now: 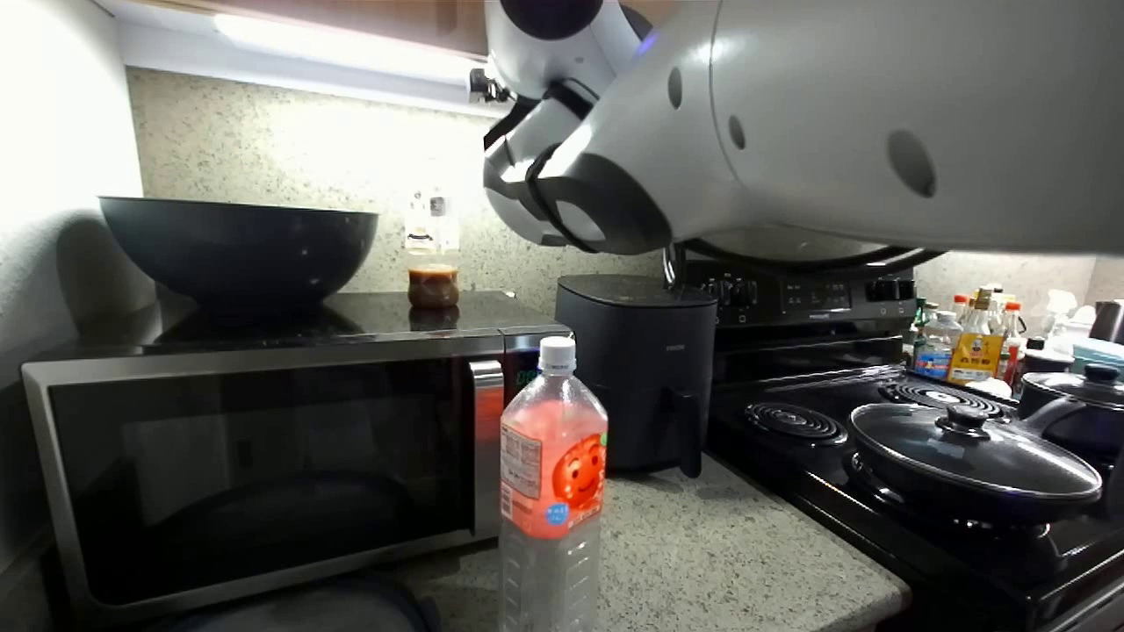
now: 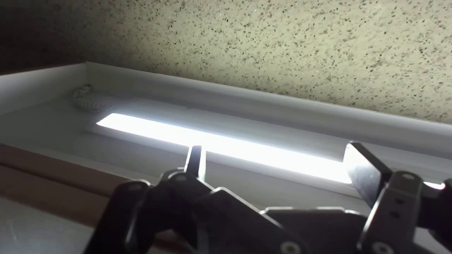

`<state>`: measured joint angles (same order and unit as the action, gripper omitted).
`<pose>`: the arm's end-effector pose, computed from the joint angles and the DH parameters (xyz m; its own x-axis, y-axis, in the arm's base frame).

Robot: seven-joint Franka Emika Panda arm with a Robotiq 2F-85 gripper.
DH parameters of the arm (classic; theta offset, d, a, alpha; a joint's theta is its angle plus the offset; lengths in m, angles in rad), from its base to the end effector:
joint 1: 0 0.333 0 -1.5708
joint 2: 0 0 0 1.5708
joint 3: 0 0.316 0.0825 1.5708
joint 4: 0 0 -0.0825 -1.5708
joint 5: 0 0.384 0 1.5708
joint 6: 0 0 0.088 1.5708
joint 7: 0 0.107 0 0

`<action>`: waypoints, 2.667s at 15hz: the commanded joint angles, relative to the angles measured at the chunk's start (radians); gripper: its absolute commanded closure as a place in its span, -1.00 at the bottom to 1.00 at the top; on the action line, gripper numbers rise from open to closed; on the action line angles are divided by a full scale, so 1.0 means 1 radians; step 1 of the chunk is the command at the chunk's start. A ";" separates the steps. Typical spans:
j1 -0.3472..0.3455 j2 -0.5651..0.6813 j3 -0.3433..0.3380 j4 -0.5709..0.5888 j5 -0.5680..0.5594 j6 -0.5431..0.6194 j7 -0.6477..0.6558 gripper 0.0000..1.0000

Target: Put the right bottle on the top of the microwave

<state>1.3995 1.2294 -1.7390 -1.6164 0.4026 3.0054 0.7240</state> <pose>0.6330 0.2703 0.6007 -0.0157 0.0943 0.9954 -0.3647 -0.9275 0.0821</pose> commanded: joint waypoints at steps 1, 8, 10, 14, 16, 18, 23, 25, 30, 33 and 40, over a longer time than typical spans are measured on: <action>0.000 0.000 -0.002 0.001 -0.022 -0.005 0.015 -1.00; -0.013 -0.005 0.004 0.018 -0.021 -0.002 0.016 -1.00; 0.005 -0.028 0.024 0.002 -0.017 -0.018 0.009 -1.00; 0.107 -0.002 0.000 -0.083 -0.031 -0.207 0.053 -1.00; 0.139 0.007 -0.009 -0.093 -0.048 -0.287 0.095 -1.00; 0.111 -0.023 0.024 -0.050 -0.074 -0.269 0.094 -1.00; 0.137 -0.024 0.022 -0.067 -0.080 -0.301 0.114 -1.00; 0.137 -0.024 0.022 -0.070 -0.080 -0.301 0.114 -1.00; 0.204 -0.054 0.022 -0.099 -0.081 -0.355 0.102 -1.00; 0.306 -0.052 -0.029 -0.128 -0.135 -0.560 0.119 -1.00; 0.273 -0.096 0.001 -0.068 -0.200 -0.580 0.128 -1.00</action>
<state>1.6678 1.1631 -1.7525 -1.6867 0.2538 2.4231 0.8214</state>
